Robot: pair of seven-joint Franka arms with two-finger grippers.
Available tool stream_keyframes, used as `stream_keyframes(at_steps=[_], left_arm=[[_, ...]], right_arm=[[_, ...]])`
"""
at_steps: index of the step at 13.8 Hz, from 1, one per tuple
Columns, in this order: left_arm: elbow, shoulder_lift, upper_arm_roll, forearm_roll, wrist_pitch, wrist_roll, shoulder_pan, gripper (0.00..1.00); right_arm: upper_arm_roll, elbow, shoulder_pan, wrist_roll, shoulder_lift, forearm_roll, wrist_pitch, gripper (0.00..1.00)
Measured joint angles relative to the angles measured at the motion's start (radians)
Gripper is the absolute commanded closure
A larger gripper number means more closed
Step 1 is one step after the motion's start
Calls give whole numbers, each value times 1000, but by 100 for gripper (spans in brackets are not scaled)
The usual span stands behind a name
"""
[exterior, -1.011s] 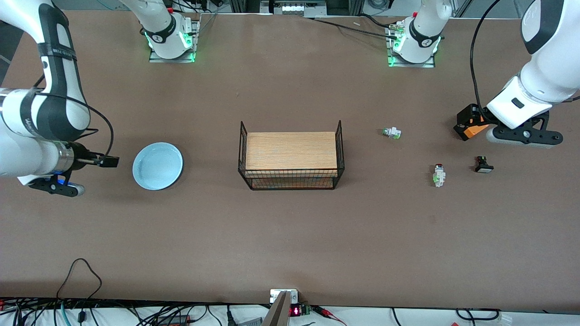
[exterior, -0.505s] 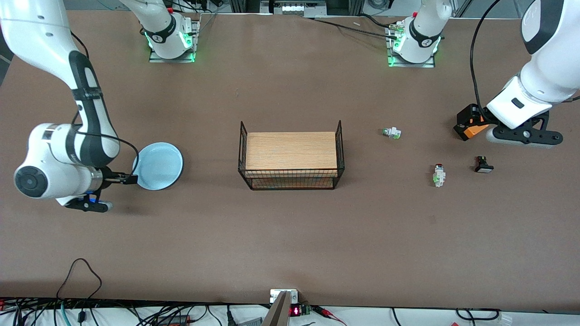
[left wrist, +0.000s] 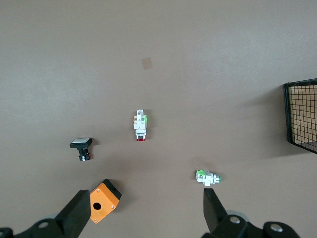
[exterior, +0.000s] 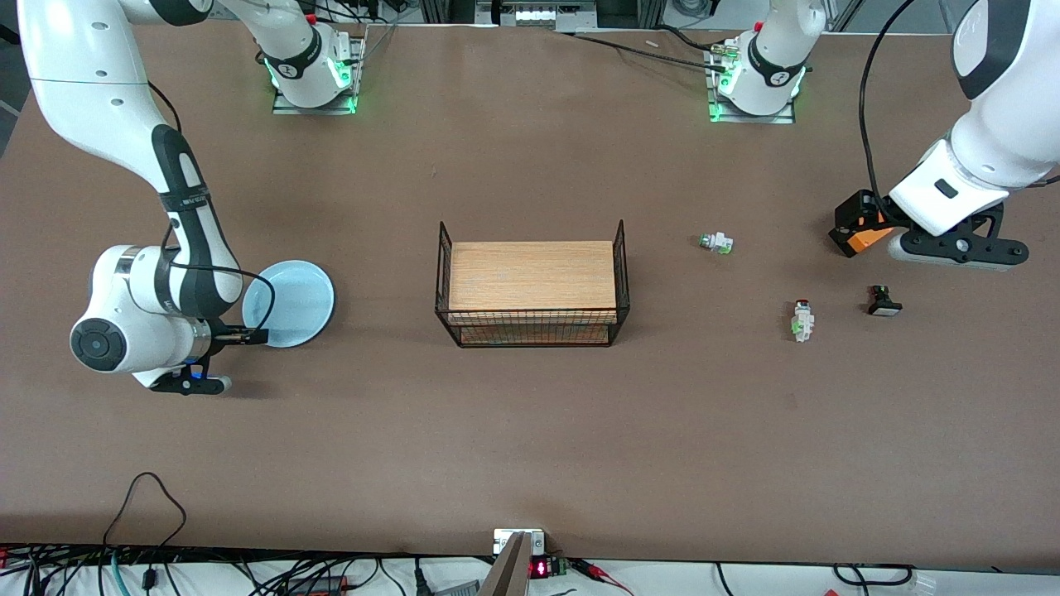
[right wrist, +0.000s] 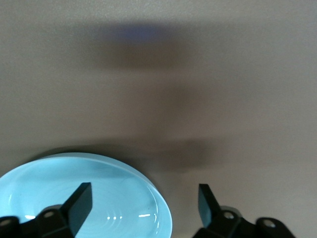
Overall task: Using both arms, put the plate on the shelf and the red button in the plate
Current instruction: 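Lower the right gripper onto the plate rim and close it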
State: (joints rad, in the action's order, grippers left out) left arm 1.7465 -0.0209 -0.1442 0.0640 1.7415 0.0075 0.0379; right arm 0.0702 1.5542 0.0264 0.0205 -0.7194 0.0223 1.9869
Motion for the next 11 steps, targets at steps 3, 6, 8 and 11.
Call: stream_keyframes(at_steps=[3,6,8,11], left_arm=[[0,0,0,0,0,0,0,0],[0,0,0,0,0,0,0,0],[0,0,0,0,0,0,0,0],[0,0,0,0,0,0,0,0]], right_arm=[[0,4,0,-3,-6,0,7,11],[0,23,-4,-39,-26,0,68,12],[0,42,-7,-52,-37,0,105,32],[2,49,-15,-56,-33,-1,109,42]])
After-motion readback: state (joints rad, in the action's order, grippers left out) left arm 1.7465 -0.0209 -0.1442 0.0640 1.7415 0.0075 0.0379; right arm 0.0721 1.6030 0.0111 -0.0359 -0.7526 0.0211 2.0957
